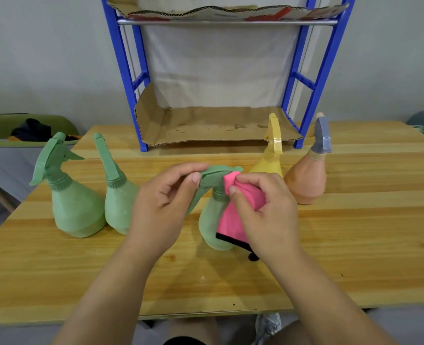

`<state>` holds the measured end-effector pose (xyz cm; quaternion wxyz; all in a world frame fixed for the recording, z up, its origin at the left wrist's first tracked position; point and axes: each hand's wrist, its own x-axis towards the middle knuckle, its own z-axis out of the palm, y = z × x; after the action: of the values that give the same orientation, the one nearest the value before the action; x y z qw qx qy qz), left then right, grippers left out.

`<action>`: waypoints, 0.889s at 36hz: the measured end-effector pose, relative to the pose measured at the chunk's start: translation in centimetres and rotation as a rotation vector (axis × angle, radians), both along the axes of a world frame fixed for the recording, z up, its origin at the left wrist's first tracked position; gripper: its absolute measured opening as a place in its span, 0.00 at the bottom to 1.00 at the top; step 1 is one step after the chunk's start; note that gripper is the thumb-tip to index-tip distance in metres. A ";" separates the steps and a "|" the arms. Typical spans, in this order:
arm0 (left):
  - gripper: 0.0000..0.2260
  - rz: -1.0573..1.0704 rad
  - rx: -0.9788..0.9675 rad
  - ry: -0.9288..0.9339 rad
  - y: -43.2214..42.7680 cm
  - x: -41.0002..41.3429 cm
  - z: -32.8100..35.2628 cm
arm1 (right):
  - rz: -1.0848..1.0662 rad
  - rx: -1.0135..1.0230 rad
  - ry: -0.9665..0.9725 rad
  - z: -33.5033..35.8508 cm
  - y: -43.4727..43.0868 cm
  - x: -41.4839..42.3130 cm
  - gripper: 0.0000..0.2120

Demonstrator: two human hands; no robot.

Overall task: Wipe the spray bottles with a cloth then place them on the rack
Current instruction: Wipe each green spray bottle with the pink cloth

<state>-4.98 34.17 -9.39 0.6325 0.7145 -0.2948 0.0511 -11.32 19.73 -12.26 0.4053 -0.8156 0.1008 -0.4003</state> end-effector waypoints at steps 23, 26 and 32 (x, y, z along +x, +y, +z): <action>0.14 -0.060 -0.074 0.082 -0.2 -0.9 -1.3 | -0.025 0.122 0.037 1.3 -1.6 -1.5 0.08; 0.12 -0.025 -0.037 0.072 -0.3 -0.6 -1.3 | -0.002 0.060 0.021 2.5 -1.9 -0.9 0.09; 0.11 0.007 0.014 0.037 -0.5 -0.3 -1.3 | 0.077 -0.186 0.212 3.6 -2.2 0.1 0.12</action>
<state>-5.31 33.69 -10.65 0.6325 0.7208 -0.2809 0.0381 -11.19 17.53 -8.69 0.3302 -0.8907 0.0741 -0.3035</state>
